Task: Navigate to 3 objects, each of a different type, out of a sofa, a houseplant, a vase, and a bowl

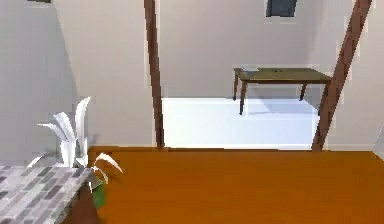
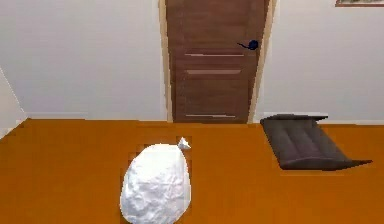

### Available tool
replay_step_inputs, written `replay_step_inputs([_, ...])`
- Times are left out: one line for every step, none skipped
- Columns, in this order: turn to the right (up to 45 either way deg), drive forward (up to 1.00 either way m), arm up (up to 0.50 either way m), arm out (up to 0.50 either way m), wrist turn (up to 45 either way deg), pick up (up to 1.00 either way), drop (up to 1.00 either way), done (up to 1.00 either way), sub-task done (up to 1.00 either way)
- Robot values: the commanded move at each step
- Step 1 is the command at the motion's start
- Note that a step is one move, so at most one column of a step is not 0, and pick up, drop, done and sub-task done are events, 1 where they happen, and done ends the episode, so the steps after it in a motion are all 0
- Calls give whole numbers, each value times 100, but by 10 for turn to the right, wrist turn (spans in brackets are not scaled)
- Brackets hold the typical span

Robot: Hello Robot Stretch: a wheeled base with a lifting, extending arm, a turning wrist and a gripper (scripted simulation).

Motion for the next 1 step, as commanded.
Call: replay_step_inputs([0,55,0,0,0,0,0,0,0])
